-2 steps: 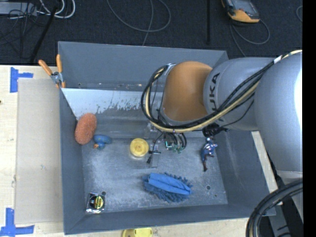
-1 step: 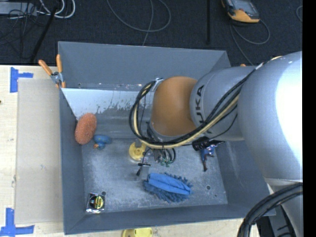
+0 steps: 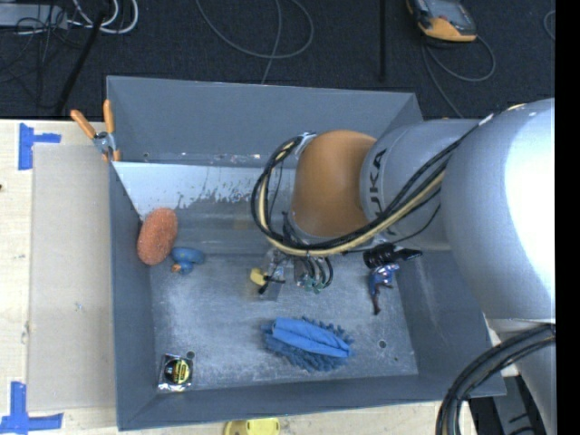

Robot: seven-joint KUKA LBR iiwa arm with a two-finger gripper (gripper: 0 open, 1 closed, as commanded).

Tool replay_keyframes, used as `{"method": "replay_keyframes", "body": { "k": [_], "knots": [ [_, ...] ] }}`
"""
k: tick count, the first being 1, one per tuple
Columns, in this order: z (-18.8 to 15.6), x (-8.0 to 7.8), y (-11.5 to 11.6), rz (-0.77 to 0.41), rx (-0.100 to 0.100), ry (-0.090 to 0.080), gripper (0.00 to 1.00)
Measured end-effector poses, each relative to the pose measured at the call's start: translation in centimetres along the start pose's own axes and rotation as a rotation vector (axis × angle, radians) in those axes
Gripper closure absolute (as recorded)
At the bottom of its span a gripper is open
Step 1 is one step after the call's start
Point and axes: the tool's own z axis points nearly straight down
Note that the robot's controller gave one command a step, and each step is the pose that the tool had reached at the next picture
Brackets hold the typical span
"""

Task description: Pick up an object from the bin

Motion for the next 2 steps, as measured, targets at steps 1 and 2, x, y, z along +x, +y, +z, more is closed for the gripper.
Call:
{"method": "replay_keyframes", "body": {
  "k": [1,2],
  "knots": [
    [0.0,0.0,0.0,0.001,0.000,0.000,1.00],
    [-4.1,-0.1,-1.8,-0.004,0.001,0.005,1.00]
  ]
}}
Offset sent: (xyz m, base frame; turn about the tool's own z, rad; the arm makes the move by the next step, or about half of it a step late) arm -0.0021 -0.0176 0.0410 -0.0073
